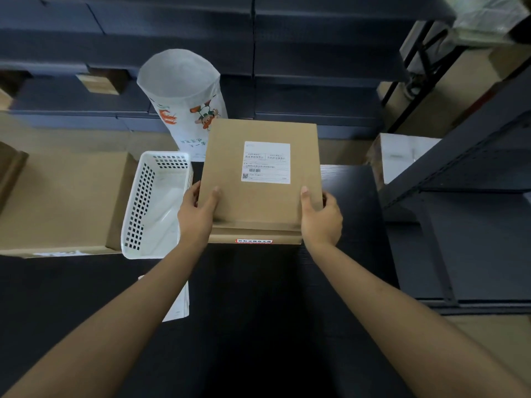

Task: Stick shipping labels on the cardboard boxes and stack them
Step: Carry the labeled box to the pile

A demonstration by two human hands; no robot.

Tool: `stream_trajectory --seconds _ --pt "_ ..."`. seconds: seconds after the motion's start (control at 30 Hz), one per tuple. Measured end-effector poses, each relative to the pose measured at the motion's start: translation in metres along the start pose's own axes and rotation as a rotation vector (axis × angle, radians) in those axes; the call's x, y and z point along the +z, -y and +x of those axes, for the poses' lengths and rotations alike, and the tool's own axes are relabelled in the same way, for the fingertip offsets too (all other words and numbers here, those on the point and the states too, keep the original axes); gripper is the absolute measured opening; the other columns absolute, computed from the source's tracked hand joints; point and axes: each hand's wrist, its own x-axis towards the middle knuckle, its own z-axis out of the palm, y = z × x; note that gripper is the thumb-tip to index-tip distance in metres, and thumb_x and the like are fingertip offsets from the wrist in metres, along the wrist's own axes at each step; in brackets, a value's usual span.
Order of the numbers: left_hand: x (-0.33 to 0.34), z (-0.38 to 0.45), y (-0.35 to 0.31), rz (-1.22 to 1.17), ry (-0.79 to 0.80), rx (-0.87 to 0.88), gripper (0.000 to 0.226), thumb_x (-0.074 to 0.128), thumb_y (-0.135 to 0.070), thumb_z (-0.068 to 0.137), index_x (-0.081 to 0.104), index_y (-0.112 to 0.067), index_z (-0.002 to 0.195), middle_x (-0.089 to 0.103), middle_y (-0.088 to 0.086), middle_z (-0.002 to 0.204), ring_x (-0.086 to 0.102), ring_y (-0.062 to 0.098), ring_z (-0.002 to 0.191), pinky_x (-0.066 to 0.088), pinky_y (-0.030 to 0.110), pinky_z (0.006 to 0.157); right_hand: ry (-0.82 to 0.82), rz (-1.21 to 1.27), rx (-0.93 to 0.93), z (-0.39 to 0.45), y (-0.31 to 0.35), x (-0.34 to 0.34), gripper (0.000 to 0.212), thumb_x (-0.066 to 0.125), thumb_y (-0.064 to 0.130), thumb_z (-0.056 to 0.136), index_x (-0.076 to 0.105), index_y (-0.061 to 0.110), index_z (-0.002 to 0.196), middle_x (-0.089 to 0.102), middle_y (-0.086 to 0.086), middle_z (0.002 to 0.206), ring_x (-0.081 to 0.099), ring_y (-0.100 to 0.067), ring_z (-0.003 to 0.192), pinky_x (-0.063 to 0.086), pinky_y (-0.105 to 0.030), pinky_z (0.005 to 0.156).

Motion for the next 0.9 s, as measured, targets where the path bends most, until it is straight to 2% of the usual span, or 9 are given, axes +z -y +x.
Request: stream_trajectory --seconds 0.17,0.27,0.33,0.43,0.5,0.57,0.67,0.77,0.9 --pt "-0.004 -0.007 -0.008 0.109 0.017 0.05 0.055 0.062 -0.042 0.089 0.049 -0.017 0.137 0.061 -0.004 0.126 0.059 0.012 0.109 0.047 0.023 0.09 0.08 -0.063 0.0 0.001 0.005 -0.006 0.055 0.045 0.063 0.089 0.048 0.024 0.128 0.061 0.0 0.119 0.058 -0.024 0.109 0.048 -0.04 0.088" --pt "-0.008 -0.008 -0.014 0.184 0.039 0.053 0.059 0.059 -0.042 0.091 0.043 -0.015 0.142 0.055 0.0 0.135 0.054 0.017 0.121 0.043 0.027 0.097 0.125 -0.108 -0.029 0.0 0.008 -0.013 0.065 0.038 0.063 0.092 0.031 0.027 0.145 0.053 -0.004 0.136 0.053 -0.029 0.121 0.045 -0.046 0.095" --pt "-0.012 -0.01 -0.017 0.207 0.049 0.04 0.063 0.06 -0.042 0.091 0.04 -0.014 0.143 0.051 0.003 0.14 0.05 0.019 0.126 0.041 0.032 0.104 0.166 -0.101 -0.026 -0.002 0.01 -0.018 0.067 0.037 0.061 0.093 0.024 0.026 0.149 0.048 -0.005 0.142 0.049 -0.032 0.125 0.043 -0.047 0.097" --pt "-0.018 -0.016 -0.02 0.233 0.088 0.042 0.064 0.059 -0.039 0.092 0.036 -0.013 0.145 0.047 0.007 0.144 0.047 0.022 0.129 0.038 0.037 0.108 0.22 -0.056 -0.04 -0.009 0.01 -0.024 0.068 0.042 0.056 0.095 0.023 0.021 0.15 0.046 -0.008 0.144 0.045 -0.032 0.129 0.041 -0.046 0.1" --pt "-0.022 -0.021 -0.022 0.25 0.066 0.038 0.061 0.057 -0.037 0.094 0.035 -0.013 0.145 0.044 0.007 0.146 0.044 0.023 0.132 0.036 0.038 0.11 0.168 -0.045 -0.091 -0.014 0.008 -0.025 0.068 0.046 0.054 0.094 0.026 0.018 0.149 0.043 -0.008 0.146 0.039 -0.031 0.134 0.038 -0.047 0.106" --pt "-0.03 -0.027 -0.024 0.253 -0.002 0.041 0.055 0.054 -0.037 0.095 0.039 -0.014 0.142 0.046 0.006 0.144 0.045 0.024 0.131 0.035 0.038 0.108 0.076 -0.077 -0.157 -0.019 0.009 -0.028 0.065 0.047 0.051 0.094 0.032 0.015 0.146 0.041 -0.008 0.147 0.035 -0.029 0.136 0.036 -0.049 0.109" --pt "-0.046 -0.032 -0.021 0.299 -0.059 0.072 0.048 0.053 -0.038 0.093 0.047 -0.016 0.135 0.055 0.005 0.135 0.052 0.023 0.122 0.037 0.032 0.098 -0.001 -0.136 -0.308 -0.027 0.015 -0.032 0.055 0.048 0.047 0.094 0.044 0.013 0.138 0.051 -0.008 0.138 0.042 -0.027 0.129 0.037 -0.044 0.108" --pt "-0.064 -0.041 -0.018 0.389 -0.069 0.111 0.044 0.054 -0.037 0.092 0.05 -0.016 0.131 0.059 0.002 0.129 0.056 0.021 0.116 0.041 0.033 0.094 0.025 -0.173 -0.436 -0.043 0.023 -0.032 0.049 0.05 0.041 0.095 0.047 0.013 0.134 0.052 -0.006 0.135 0.041 -0.025 0.127 0.035 -0.038 0.105" --pt "-0.087 -0.054 -0.022 0.519 -0.069 0.14 0.04 0.053 -0.034 0.094 0.053 -0.015 0.13 0.061 0.002 0.127 0.056 0.021 0.116 0.043 0.035 0.095 0.116 -0.335 -0.777 -0.073 0.03 -0.024 0.046 0.049 0.037 0.096 0.047 0.013 0.135 0.049 -0.005 0.138 0.039 -0.021 0.13 0.036 -0.037 0.109"
